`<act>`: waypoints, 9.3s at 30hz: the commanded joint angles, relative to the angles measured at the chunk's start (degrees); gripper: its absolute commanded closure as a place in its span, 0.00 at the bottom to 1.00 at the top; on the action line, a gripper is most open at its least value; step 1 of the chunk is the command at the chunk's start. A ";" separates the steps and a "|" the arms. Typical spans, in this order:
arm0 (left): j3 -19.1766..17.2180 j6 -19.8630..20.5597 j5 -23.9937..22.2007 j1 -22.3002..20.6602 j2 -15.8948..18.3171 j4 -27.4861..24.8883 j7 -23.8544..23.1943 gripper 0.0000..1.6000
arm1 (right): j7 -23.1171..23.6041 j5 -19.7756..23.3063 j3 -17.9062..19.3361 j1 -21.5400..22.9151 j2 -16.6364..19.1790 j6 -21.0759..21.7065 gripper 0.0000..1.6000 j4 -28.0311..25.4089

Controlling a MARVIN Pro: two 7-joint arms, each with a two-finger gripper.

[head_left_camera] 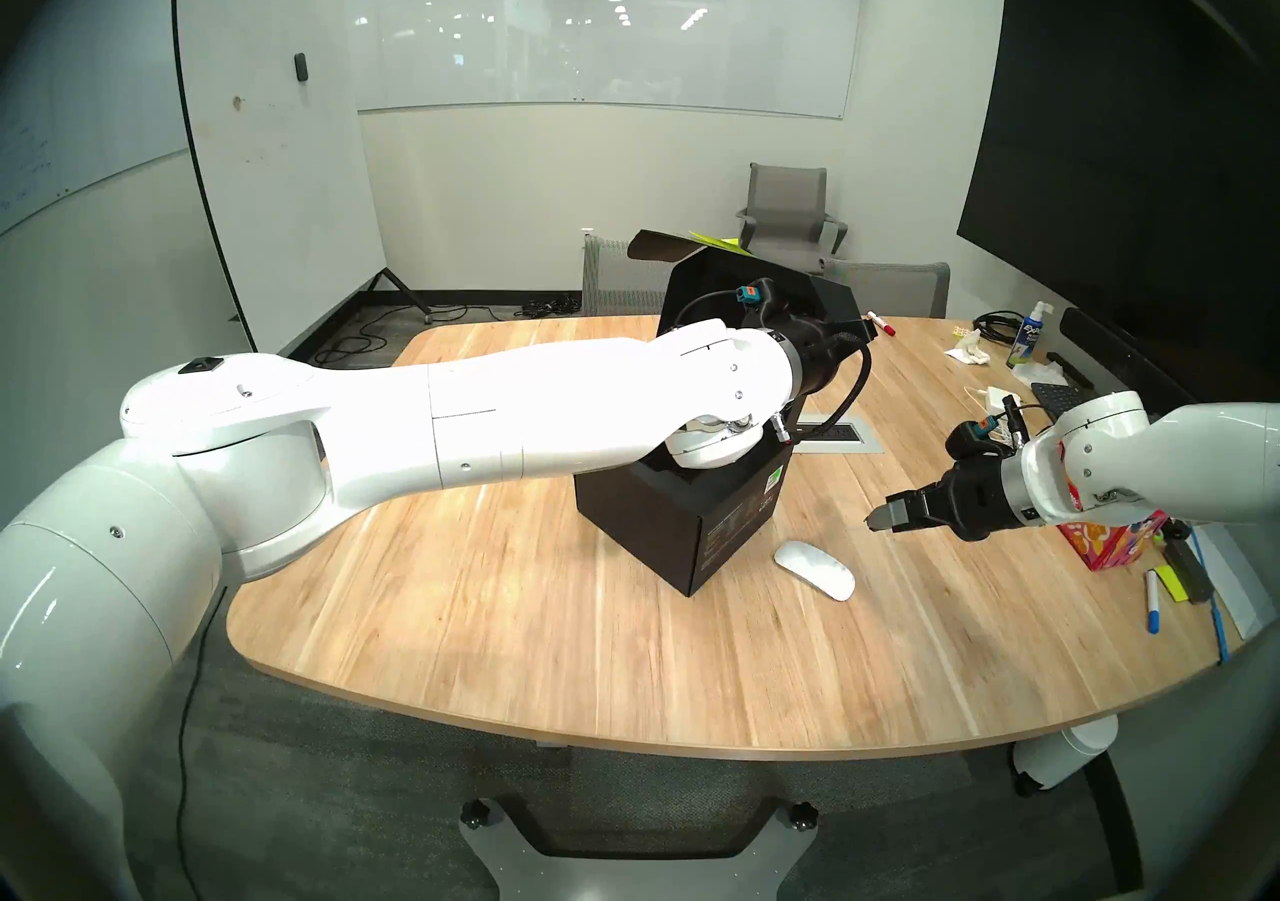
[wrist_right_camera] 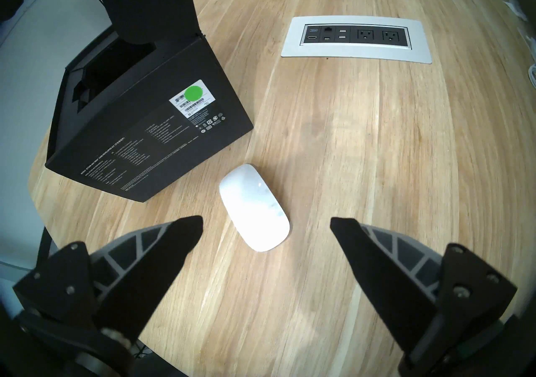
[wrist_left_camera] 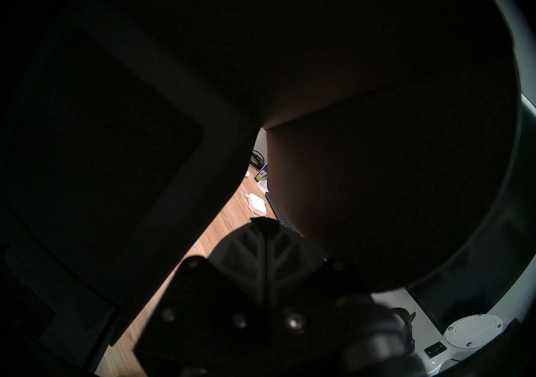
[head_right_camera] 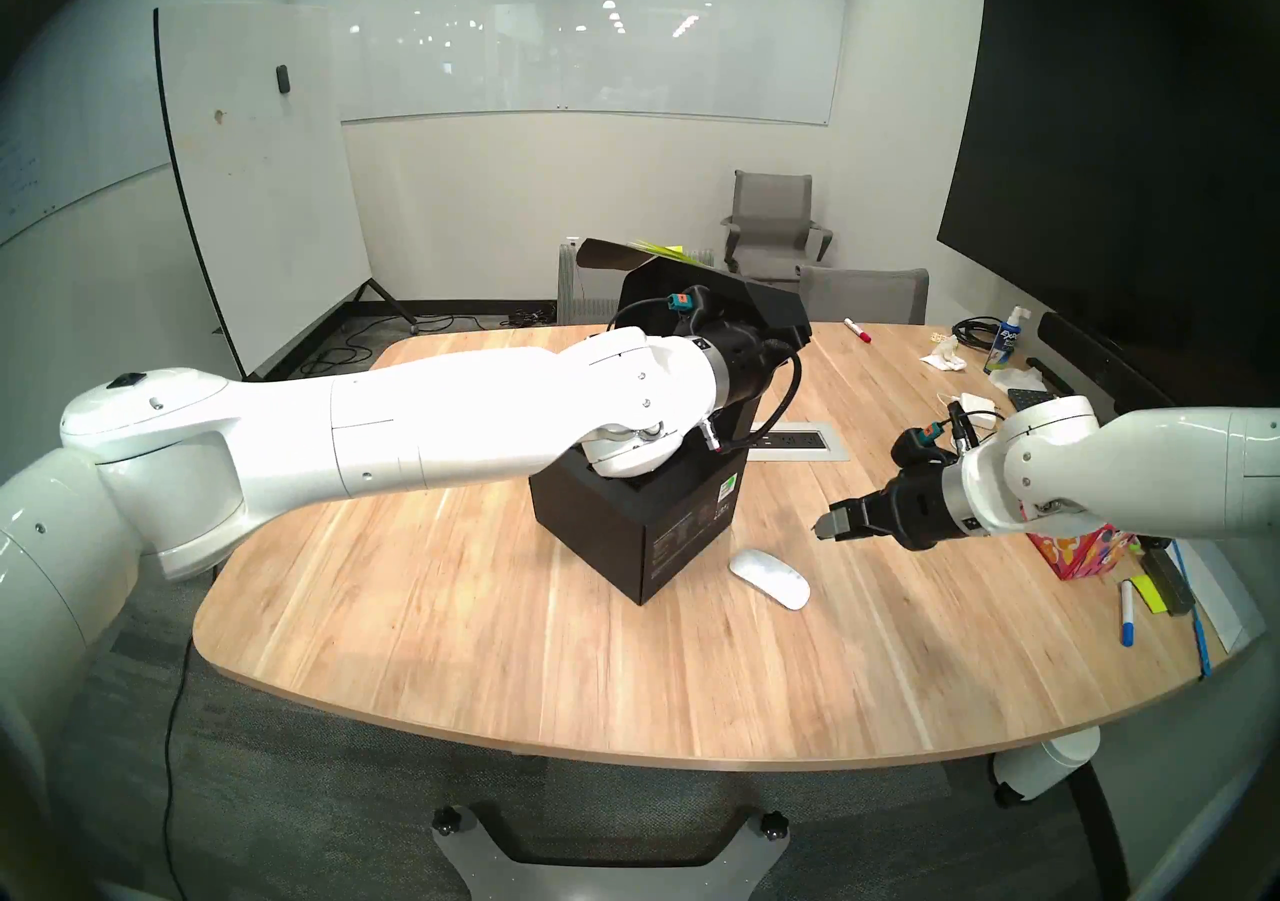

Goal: Open the box and place the mouse inside

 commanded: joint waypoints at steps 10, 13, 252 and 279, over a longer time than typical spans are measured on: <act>-0.64 1.44 -0.21 -2.06 -8.28 8.47 0.20 1.00 | -0.10 -0.11 0.43 0.79 -0.07 -0.05 0.00 -0.12; -0.45 1.73 -0.11 -1.81 -8.94 10.02 -0.35 1.00 | -0.11 -0.12 0.42 0.81 -0.07 -0.05 0.00 -0.13; 10.23 16.69 37.39 -0.41 37.45 40.94 -102.59 0.00 | -0.12 -0.11 0.41 0.82 -0.08 -0.06 0.00 -0.13; 10.29 16.68 37.34 -0.44 37.45 40.95 -102.59 0.00 | -0.12 -0.11 0.41 0.82 -0.08 -0.06 0.00 -0.13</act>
